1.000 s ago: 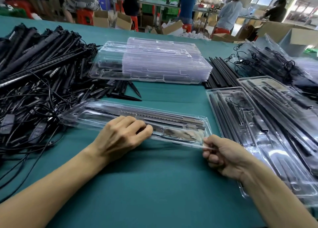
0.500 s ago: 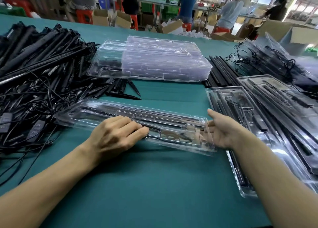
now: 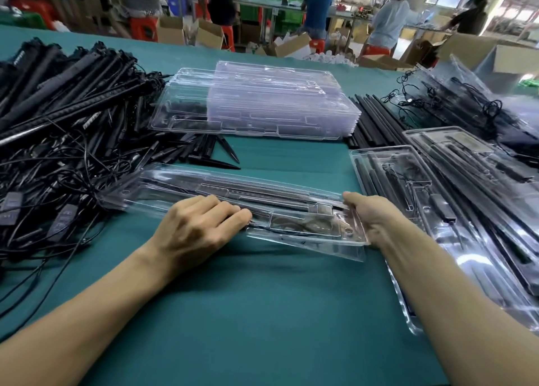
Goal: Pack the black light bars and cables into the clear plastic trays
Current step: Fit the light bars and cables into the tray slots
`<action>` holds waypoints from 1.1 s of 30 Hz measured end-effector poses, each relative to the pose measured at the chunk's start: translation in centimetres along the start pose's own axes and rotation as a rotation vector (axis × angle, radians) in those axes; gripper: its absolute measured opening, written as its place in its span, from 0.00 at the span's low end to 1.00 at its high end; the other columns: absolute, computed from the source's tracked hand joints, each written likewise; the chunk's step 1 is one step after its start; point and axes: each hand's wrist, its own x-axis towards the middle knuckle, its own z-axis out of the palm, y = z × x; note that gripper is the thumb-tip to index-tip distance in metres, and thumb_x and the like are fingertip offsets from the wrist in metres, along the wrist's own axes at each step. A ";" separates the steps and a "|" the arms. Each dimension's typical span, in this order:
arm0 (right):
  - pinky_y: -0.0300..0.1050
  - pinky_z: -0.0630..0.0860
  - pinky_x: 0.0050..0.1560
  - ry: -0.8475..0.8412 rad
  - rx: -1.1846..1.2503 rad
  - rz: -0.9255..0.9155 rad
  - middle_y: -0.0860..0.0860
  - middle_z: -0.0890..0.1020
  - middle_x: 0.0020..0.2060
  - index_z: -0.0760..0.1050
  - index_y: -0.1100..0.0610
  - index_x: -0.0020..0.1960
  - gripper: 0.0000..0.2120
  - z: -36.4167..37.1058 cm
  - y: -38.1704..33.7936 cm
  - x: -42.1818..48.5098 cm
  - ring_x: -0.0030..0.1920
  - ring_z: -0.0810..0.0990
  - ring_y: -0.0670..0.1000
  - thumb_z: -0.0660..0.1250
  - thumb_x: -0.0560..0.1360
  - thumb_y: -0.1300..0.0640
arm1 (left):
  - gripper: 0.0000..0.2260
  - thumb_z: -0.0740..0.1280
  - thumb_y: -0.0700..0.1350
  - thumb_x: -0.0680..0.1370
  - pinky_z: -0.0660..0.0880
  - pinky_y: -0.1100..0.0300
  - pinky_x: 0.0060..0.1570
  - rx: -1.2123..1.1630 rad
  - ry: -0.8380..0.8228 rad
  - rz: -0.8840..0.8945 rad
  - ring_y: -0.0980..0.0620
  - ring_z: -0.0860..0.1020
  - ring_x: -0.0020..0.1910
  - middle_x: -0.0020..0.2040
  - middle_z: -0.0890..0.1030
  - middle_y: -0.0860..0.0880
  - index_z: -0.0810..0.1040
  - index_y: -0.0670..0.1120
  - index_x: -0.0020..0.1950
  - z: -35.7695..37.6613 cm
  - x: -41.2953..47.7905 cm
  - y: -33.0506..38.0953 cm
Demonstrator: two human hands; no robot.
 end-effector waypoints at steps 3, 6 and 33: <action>0.36 0.70 0.18 0.061 0.020 -0.054 0.55 0.77 0.29 0.74 0.63 0.43 0.09 0.3 -0.3 -0.4 0.19 0.76 0.49 0.66 0.79 0.59 | 0.12 0.63 0.34 0.79 0.75 0.56 0.28 0.016 -0.004 -0.033 0.48 0.77 0.30 0.37 0.82 0.50 0.84 0.45 0.45 0.1 0.6 0.2; 0.39 0.76 0.24 -0.072 0.053 -0.036 0.57 0.80 0.44 0.75 0.64 0.52 0.12 0.1 0.0 -1.8 0.33 0.82 0.52 0.66 0.80 0.54 | 0.11 0.64 0.34 0.78 0.75 0.56 0.27 0.032 -0.029 -0.026 0.48 0.77 0.29 0.35 0.81 0.49 0.84 0.45 0.43 0.1 0.9 0.4; 0.29 0.53 0.14 -0.297 0.070 0.095 0.51 0.69 0.24 0.69 0.57 0.31 0.17 -1.9 3.9 -5.6 0.17 0.61 0.42 0.63 0.79 0.58 | 0.13 0.61 0.33 0.79 0.74 0.56 0.26 0.084 -0.127 -0.109 0.47 0.79 0.32 0.36 0.80 0.48 0.82 0.45 0.42 0.3 1.2 0.4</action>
